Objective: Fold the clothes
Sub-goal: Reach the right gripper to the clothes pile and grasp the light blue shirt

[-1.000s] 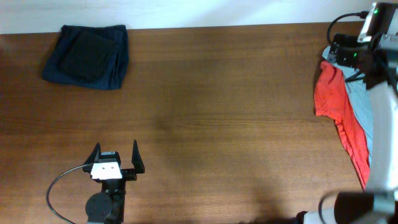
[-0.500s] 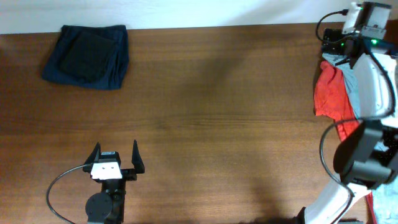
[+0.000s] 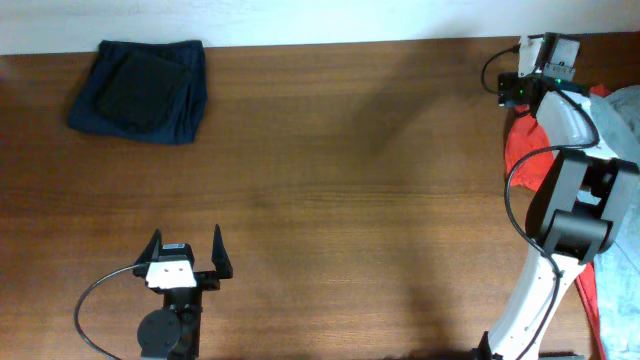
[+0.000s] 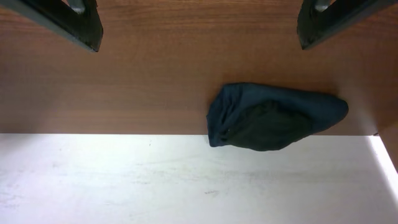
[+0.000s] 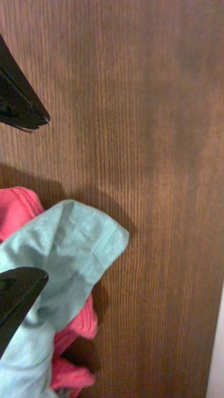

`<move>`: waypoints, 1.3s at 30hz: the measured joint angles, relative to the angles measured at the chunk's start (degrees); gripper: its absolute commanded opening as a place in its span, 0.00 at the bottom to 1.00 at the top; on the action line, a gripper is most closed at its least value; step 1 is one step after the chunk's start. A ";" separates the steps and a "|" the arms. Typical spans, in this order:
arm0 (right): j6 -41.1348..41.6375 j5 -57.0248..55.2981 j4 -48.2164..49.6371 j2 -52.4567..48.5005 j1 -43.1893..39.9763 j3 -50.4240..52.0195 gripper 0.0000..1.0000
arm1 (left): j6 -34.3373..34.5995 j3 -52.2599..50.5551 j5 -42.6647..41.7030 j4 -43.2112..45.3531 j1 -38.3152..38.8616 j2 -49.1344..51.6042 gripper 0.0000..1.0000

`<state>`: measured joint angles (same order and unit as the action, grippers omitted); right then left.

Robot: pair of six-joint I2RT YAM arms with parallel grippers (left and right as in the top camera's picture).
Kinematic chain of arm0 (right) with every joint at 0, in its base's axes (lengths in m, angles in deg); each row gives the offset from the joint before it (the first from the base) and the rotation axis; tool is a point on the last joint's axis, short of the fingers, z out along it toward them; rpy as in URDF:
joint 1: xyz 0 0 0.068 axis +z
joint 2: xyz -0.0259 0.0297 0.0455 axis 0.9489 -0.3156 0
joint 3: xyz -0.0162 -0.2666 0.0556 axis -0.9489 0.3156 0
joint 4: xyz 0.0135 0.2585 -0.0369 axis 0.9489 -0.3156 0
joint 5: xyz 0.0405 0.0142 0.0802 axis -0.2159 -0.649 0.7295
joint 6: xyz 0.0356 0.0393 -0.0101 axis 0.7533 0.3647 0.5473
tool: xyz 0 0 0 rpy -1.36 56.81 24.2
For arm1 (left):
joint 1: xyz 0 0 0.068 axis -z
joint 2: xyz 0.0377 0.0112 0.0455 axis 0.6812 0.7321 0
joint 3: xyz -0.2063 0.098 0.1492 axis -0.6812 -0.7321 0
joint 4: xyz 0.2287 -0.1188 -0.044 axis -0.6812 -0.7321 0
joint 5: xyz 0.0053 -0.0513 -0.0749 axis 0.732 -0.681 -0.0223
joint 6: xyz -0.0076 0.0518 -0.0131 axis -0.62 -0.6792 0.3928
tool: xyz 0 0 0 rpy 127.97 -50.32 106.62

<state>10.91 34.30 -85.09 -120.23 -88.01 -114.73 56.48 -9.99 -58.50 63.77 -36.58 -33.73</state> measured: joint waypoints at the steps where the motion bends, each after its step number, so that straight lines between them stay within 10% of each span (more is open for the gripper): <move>1: -0.50 -0.13 0.37 -0.63 0.00 0.00 0.74 | 0.00 0.02 0.00 0.00 0.00 0.00 0.99; 10: -2.54 -3.43 4.57 -4.76 -0.02 0.00 0.68 | 0.00 0.02 0.02 0.00 0.00 0.00 0.99; 20: -4.48 -4.90 6.86 -5.90 -0.02 0.00 0.19 | 0.00 0.02 0.00 0.00 0.00 0.00 1.00; 34: -4.81 -6.27 8.79 -5.90 -0.02 0.00 0.27 | 0.00 0.00 0.00 0.00 0.00 0.00 0.99; 39: -4.61 -6.45 8.68 -5.90 -0.02 0.00 0.10 | 0.00 0.02 0.00 0.00 0.00 0.00 0.99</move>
<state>6.29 27.85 -76.41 -126.14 -88.03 -114.73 56.48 -9.97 -58.50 63.77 -36.58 -33.73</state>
